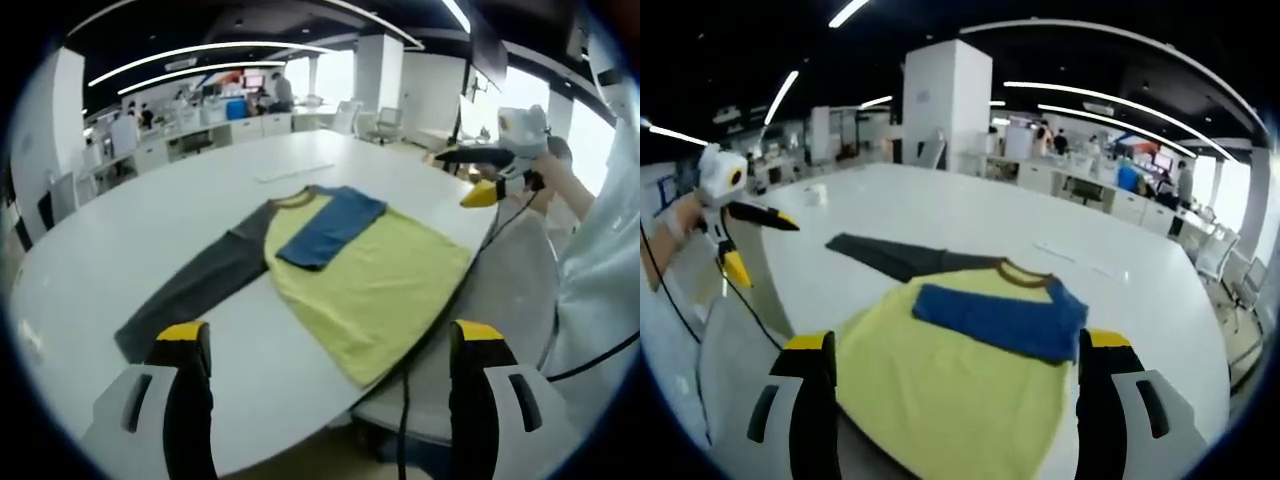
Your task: Fold the garment on the visible template until the final outline fits inside the template.
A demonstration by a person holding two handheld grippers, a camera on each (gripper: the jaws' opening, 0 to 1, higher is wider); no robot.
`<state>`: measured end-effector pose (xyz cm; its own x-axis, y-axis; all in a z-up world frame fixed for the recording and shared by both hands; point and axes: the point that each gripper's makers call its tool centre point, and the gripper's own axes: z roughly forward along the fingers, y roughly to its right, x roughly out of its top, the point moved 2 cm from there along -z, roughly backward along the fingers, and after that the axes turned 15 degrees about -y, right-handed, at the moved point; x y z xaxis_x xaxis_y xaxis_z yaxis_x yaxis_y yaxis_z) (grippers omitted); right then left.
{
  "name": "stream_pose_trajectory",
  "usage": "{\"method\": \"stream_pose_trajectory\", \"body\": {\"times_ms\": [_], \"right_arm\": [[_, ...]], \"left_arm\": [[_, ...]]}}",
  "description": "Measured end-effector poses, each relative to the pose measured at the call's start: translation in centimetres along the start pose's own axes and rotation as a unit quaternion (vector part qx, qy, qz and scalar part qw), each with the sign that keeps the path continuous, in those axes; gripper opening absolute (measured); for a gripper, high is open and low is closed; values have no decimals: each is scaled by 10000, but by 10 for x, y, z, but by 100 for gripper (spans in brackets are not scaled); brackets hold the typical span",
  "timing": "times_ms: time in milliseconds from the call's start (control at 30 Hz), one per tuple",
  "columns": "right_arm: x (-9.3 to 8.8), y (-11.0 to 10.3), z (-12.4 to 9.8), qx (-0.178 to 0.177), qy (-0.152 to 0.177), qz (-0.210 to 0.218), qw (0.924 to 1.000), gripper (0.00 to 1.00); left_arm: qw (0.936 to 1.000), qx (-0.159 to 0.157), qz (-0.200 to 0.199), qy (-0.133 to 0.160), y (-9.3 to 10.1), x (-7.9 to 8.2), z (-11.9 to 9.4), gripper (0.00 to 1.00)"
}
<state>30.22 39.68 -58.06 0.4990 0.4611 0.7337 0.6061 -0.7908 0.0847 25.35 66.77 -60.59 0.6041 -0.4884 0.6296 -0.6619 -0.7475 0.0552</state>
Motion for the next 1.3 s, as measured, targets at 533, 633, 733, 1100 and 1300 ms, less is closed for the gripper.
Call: {"method": "stream_pose_trajectory", "body": {"times_ms": [533,633,733,1100,1300], "right_arm": [[-11,-1,-7,-46,-119,87,9999,100],[-11,0,-9,-13,-95,138,9999,100],[-9,1,-10,-11,-28,204,9998,100],[-15,-5,-11,-78,-150,174,9997,100],[-12,-8,-12,-59,-118,183,9997,100]], "left_arm": [[10000,85,3,21,-14,4,-2,96],[9999,126,10,-6,-20,3,-1,96],[9999,150,13,-24,-25,3,-1,97],[9992,403,-59,26,-54,3,-6,95],[9989,453,-93,-40,-66,-1,-4,95]]}}
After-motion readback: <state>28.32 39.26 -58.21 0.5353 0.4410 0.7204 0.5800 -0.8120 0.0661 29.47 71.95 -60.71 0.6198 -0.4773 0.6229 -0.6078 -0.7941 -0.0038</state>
